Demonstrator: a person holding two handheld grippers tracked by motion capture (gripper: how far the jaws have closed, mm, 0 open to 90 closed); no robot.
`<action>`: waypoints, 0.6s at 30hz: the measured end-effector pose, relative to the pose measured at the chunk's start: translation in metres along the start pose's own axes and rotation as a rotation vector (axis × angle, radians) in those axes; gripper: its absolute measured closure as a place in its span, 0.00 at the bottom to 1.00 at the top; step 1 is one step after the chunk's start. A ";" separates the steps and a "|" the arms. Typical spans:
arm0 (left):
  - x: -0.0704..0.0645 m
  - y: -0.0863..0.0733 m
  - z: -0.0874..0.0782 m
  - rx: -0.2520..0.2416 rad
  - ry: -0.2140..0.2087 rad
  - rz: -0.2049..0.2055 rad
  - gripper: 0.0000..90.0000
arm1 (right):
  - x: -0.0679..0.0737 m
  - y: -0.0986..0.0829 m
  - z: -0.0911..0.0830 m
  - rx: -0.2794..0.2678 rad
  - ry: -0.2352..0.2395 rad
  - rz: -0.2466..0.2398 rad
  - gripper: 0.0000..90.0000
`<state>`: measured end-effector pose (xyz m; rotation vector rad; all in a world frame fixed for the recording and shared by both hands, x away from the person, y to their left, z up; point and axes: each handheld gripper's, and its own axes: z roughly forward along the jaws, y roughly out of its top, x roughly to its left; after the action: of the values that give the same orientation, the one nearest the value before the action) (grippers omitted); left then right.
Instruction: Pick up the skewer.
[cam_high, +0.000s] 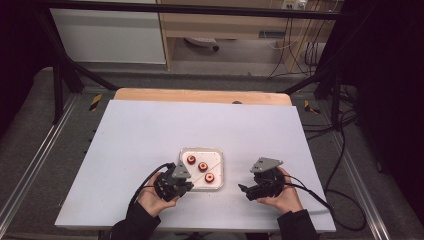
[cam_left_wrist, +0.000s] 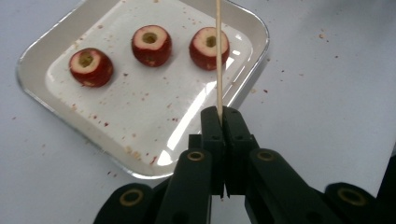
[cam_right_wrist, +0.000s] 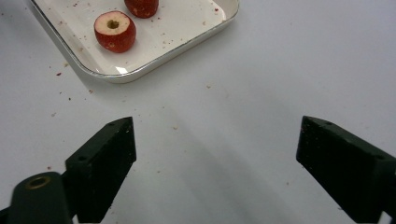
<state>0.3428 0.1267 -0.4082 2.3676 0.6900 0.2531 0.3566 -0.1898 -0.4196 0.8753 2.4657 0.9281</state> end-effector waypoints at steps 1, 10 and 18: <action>0.001 -0.004 -0.002 -0.016 0.004 -0.011 0.98 | 0.000 0.000 0.001 0.007 0.006 0.021 0.10; 0.012 -0.038 -0.018 -0.115 0.040 -0.070 0.98 | -0.002 0.009 0.003 0.006 0.066 0.143 0.03; 0.021 -0.059 -0.027 -0.165 0.061 -0.107 0.98 | 0.001 0.023 0.005 0.008 0.105 0.184 0.01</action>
<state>0.3264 0.1908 -0.4247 2.1668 0.7906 0.3246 0.3683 -0.1732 -0.4072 1.0980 2.5102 1.0514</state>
